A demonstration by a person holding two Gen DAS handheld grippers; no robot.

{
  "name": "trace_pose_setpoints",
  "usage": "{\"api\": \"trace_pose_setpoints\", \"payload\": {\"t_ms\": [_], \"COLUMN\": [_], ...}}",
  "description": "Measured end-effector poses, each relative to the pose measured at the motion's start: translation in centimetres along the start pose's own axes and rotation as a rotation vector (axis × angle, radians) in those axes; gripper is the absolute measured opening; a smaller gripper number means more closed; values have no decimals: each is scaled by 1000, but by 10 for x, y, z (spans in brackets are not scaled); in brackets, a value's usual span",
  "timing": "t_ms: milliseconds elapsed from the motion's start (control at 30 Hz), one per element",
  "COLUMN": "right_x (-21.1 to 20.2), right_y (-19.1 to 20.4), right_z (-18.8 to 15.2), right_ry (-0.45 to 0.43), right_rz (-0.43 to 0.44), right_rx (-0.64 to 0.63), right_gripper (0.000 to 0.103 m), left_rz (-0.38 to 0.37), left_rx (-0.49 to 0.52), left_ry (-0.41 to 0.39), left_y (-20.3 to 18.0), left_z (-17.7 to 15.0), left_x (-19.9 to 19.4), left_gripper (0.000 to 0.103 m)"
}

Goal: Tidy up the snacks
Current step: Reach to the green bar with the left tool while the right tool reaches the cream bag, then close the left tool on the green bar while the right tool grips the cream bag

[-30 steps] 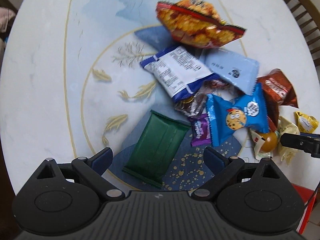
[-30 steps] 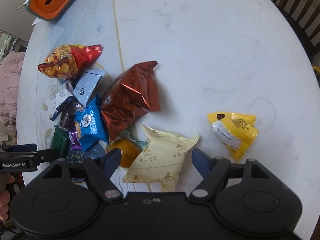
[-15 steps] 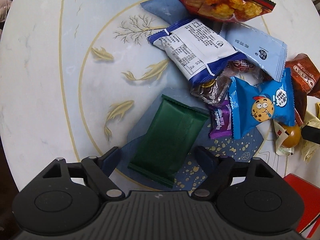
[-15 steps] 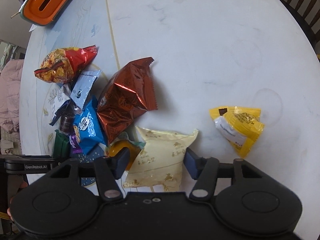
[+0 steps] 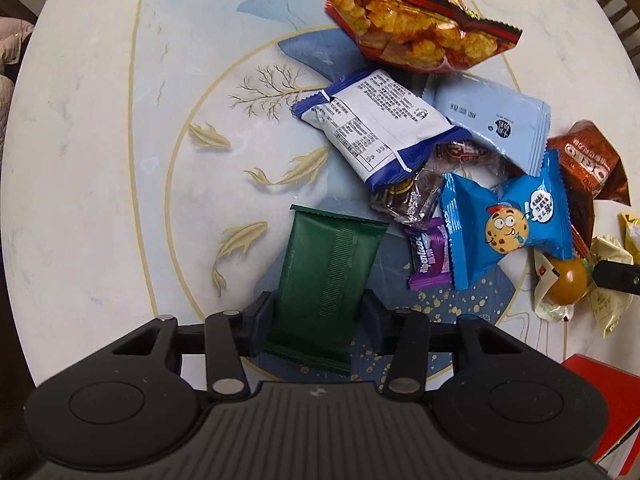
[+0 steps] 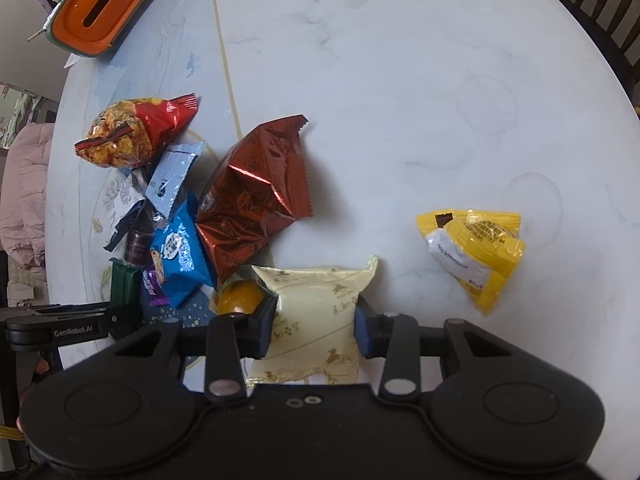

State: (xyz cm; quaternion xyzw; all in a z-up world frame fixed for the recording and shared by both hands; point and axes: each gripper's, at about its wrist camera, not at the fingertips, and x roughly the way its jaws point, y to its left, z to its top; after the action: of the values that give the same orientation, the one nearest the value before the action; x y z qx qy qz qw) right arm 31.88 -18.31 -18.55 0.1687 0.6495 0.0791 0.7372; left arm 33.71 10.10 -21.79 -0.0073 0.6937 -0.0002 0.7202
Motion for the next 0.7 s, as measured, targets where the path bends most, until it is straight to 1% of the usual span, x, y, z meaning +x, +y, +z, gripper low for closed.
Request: {"api": "trace_pose_setpoints", "payload": {"t_ms": [67,300,400,433,467,600,700], "right_x": [-4,-25,-39,-44,-49,-68,-79], "right_y": [1,7,10,12,13,20,24], "right_z": [-1,-2,-6,-8,-9,-15,-22], "right_ry": [-8,-48,-69,-80,-90,-118,-125], "right_rz": [7,29,44,45,50,68,81], "right_rx": [-7,-35,-55,-62,-70,-102,-132], "right_gripper": [37,36,35,35,35,35,35], "left_rz": [-5,-46,-65,-68,-80,-88,-77], "left_rx": [-17,-111,-131,-137,-141,-154,-155], "left_ry": [-17,-85,-117,-128,-136,-148,-152], "left_y": [3,33,39,40,39,35,34], "left_z": [-1,-15,-21,-25,-25,-27,-28], "left_x": [-5,-42,-59,-64,-65,-66,-65], "left_gripper": [45,43,38,32,27,27,27]}}
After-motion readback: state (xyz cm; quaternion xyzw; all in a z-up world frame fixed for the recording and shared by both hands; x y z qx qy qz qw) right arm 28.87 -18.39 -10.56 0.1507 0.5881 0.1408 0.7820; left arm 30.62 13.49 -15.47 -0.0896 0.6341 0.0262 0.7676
